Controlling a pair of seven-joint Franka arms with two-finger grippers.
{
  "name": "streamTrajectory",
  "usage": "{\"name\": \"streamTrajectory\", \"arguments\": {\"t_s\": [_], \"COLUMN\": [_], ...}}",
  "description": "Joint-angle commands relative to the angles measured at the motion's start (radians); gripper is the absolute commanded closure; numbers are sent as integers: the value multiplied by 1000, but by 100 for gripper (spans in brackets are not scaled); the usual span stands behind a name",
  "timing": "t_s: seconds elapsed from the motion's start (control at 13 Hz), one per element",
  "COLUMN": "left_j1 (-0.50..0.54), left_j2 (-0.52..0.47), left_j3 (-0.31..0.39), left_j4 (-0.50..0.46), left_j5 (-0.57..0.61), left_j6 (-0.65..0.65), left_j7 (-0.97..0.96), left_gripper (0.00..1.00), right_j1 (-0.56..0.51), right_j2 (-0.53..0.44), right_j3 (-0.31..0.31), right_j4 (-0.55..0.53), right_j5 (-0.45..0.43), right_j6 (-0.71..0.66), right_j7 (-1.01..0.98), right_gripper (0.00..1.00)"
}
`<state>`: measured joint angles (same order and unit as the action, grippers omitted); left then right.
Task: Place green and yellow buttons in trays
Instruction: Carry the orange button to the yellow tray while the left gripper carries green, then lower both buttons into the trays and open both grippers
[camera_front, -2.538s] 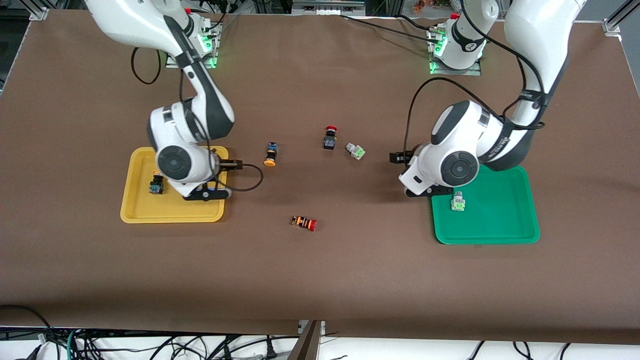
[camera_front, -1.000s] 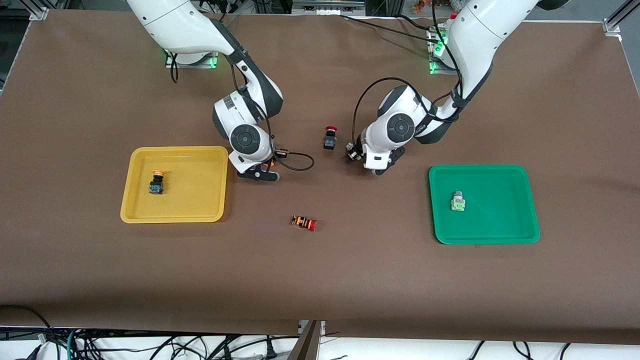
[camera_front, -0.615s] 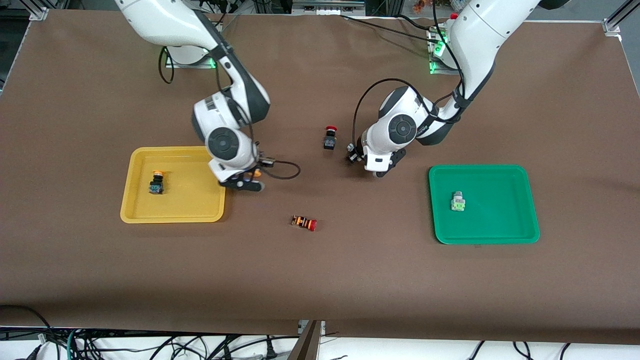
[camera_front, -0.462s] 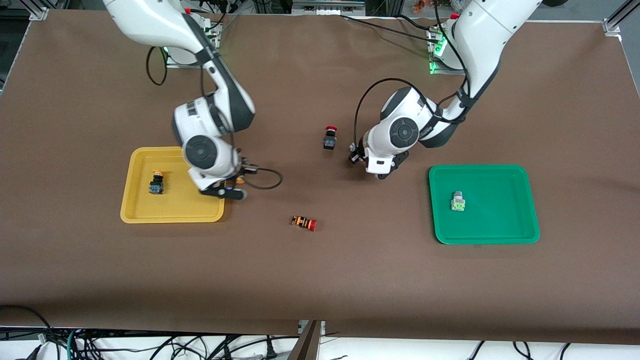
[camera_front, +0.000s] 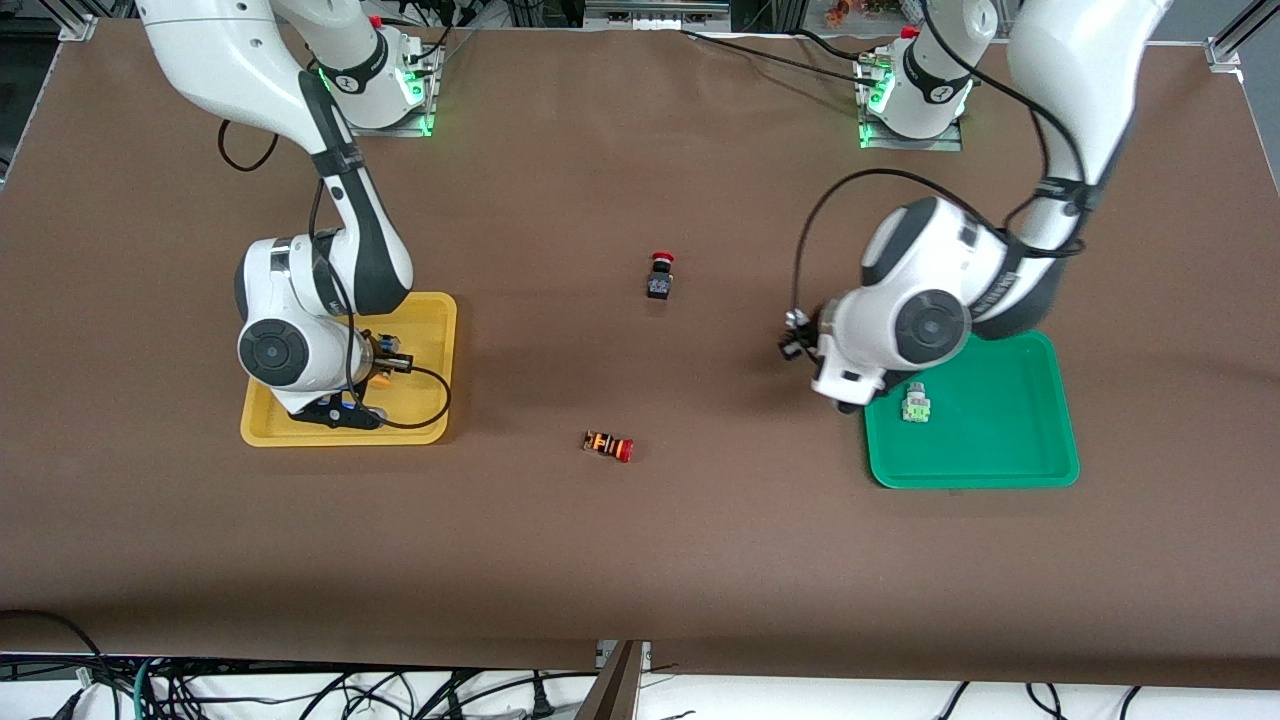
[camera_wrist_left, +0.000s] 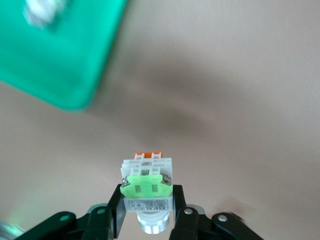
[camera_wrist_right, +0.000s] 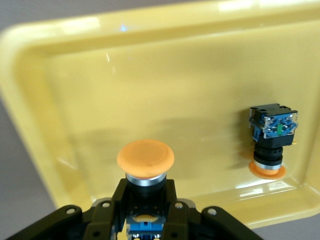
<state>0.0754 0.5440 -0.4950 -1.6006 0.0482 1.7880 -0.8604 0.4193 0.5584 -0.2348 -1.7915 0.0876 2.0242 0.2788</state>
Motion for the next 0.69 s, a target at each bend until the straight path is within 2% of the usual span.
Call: {"name": "streamTrajectory", "arguments": {"t_s": [0.0,0.08,0.15,0.31,0.38,0.62], "left_j1": [90,122,147,199,225,279], "left_j2": [19,25,30,63,88,166], "left_j3": [-2,-2,-4,-2,-2,10], "left_j4": [36,37,39,38,31,34], "left_j5": [132,183,226,315,343,441], "left_j6": [-33,-30,-25,7,54,132], "left_j7": [289,378,447,568,607,707], "left_gripper": [100,100,100,100,100,100], "right_j1": [-2,-2,-2,-2,-4,-8], "right_j2": [1,3,2,2,-3,-20], "right_j3": [3,3,3,3,3,0], "right_j4": [-55,-54,-51,-36,-25,52], "right_j5": [11,9,9,9,11,9], "right_j6": [53,51,48,42,42,-20], "right_j7": [-12,-13,-13,-24,-56,-78], "right_gripper": [100,96,59,10,0,0]}}
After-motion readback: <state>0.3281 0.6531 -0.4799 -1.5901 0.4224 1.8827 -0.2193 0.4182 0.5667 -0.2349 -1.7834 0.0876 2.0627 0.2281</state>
